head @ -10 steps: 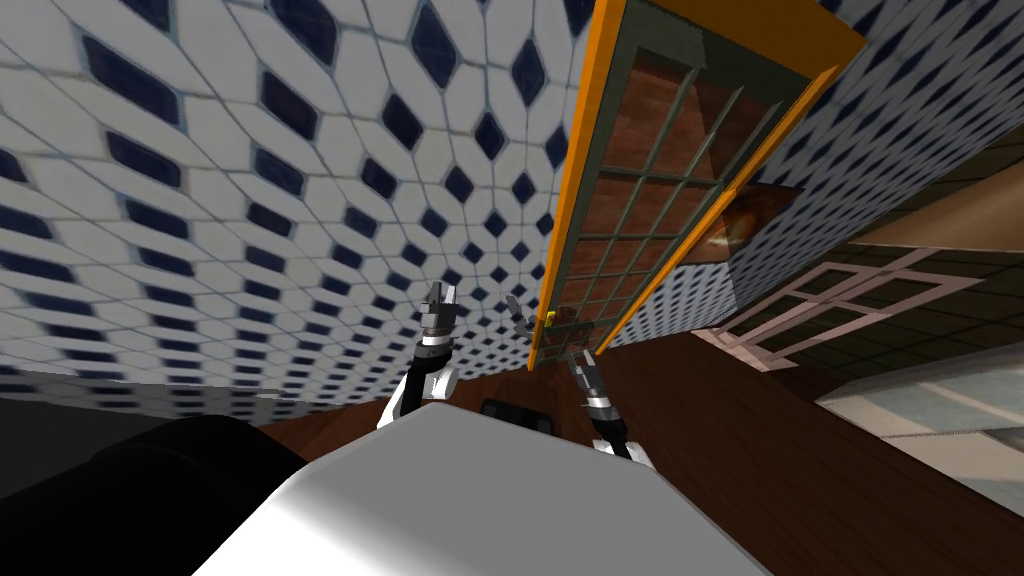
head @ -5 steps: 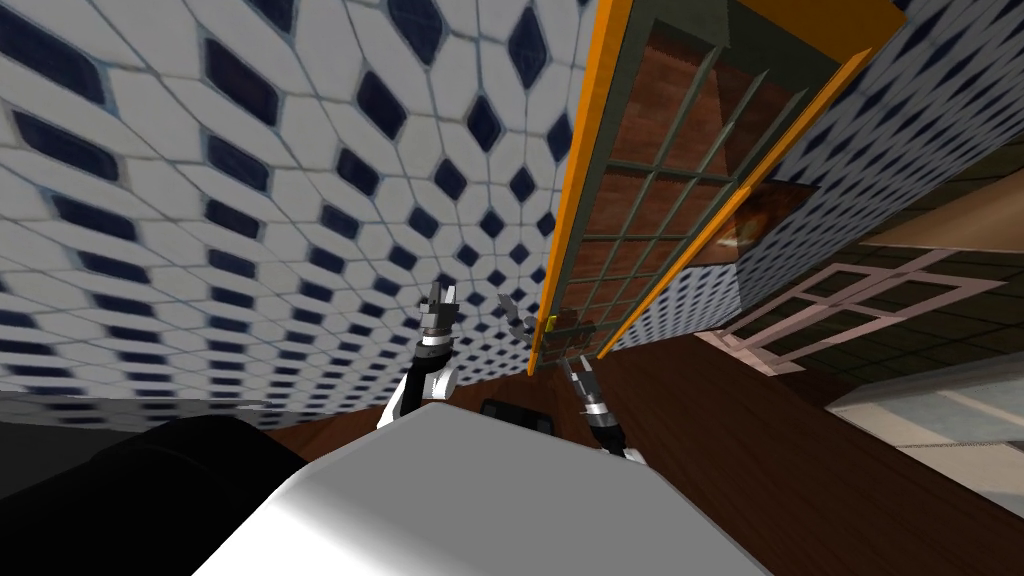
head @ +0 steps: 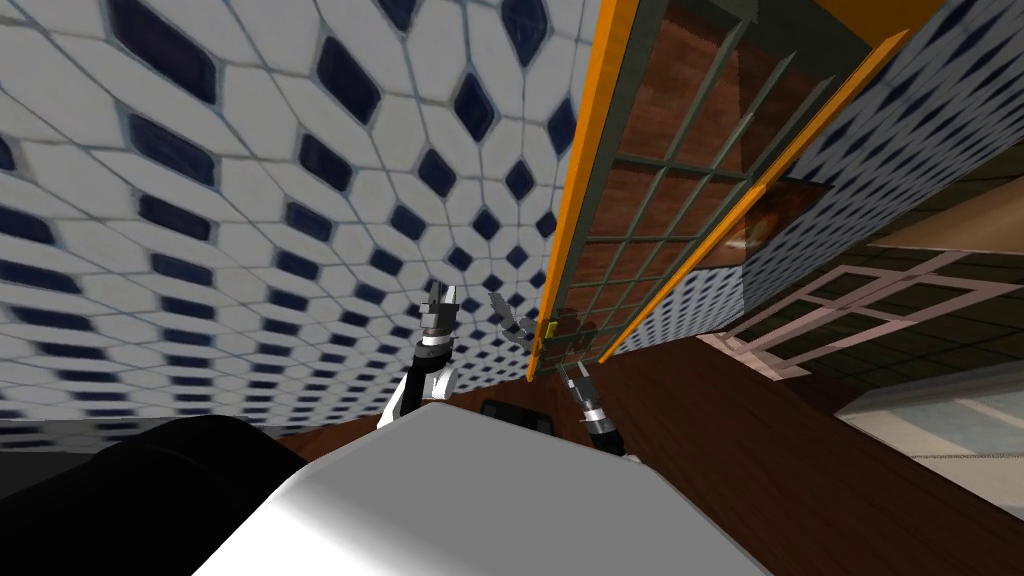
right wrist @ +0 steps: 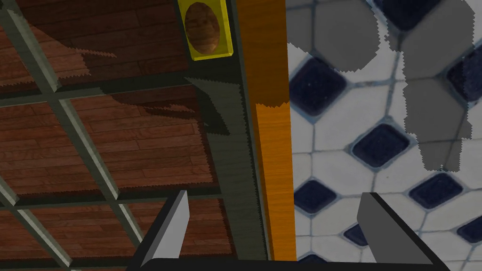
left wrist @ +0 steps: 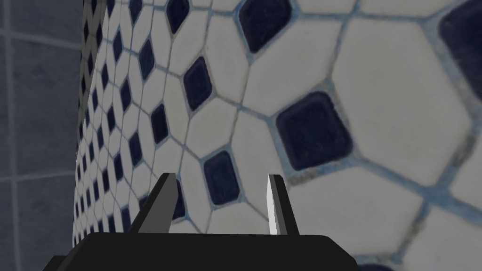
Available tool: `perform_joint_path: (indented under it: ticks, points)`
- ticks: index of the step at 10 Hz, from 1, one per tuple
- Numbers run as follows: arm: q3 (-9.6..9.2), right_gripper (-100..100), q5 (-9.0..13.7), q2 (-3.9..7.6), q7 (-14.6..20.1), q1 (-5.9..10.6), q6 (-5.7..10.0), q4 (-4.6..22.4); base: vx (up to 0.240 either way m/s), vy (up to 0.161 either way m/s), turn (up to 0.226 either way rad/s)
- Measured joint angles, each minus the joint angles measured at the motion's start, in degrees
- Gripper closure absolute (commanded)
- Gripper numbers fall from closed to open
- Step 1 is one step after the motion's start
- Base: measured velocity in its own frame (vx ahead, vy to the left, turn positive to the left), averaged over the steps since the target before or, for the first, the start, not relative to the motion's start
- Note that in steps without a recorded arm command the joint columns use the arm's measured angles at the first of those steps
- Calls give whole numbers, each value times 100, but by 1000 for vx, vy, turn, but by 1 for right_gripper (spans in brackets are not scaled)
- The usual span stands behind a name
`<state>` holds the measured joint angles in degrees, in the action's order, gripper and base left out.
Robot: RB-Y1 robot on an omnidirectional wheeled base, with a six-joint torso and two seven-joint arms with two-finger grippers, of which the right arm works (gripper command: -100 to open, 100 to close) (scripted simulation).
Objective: Pull the door open
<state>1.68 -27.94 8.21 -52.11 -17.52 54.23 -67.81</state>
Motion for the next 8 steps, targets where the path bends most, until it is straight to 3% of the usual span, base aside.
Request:
perform_joint_path:
  ticks: [7,8]
  points:
    - [39,-100,-440,25,-695,181,340,1027,153,-51,-25]
    - [41,-100,-448,27,-716,185,349,1044,-31,53,255]
